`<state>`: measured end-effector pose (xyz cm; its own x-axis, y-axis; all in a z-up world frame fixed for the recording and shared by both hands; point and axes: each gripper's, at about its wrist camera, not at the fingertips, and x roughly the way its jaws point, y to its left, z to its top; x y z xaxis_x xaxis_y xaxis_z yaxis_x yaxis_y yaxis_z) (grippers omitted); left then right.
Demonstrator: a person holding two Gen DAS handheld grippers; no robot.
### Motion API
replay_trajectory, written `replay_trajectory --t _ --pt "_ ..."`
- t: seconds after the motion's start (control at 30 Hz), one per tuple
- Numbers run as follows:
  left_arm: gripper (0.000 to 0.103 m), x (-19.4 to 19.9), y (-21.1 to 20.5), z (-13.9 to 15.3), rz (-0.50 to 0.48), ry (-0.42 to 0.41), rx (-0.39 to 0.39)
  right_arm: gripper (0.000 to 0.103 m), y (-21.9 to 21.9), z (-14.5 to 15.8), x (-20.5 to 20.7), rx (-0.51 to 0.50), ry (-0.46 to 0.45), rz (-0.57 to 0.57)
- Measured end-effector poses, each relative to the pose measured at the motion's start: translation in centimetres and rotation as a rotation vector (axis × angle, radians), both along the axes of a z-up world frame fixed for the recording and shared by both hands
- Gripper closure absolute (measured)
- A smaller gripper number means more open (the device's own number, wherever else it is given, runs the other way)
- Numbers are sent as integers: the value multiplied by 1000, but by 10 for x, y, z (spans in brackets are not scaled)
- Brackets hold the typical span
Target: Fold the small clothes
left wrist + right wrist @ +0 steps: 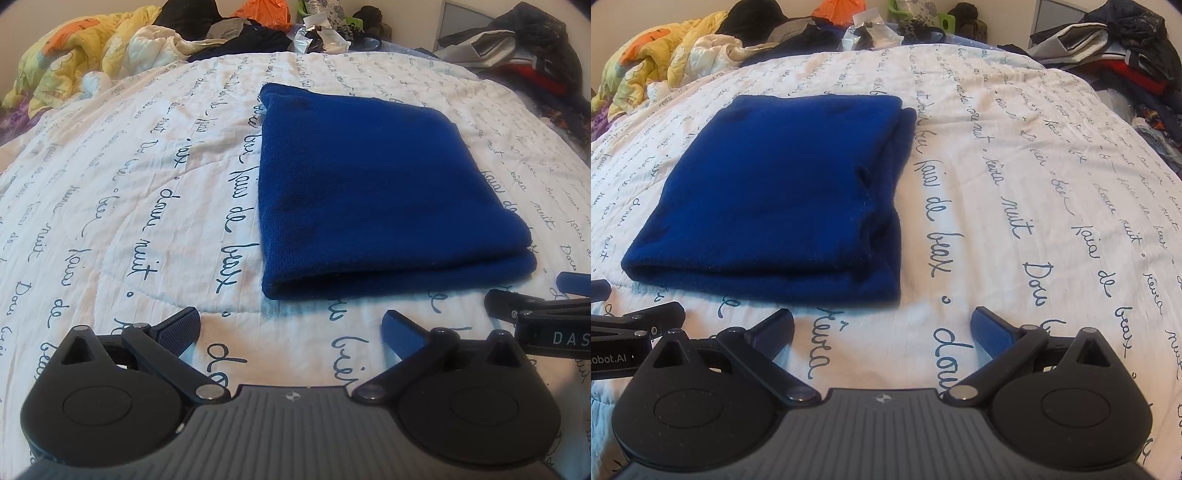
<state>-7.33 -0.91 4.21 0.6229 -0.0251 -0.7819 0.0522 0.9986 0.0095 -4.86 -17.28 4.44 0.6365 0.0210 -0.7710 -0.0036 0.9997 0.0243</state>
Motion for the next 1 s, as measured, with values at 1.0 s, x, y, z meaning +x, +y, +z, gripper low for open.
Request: replay_trajectory --t 1.0 --pt "0 8 -3 3 39 48 3 0 1 2 5 -1 34 5"
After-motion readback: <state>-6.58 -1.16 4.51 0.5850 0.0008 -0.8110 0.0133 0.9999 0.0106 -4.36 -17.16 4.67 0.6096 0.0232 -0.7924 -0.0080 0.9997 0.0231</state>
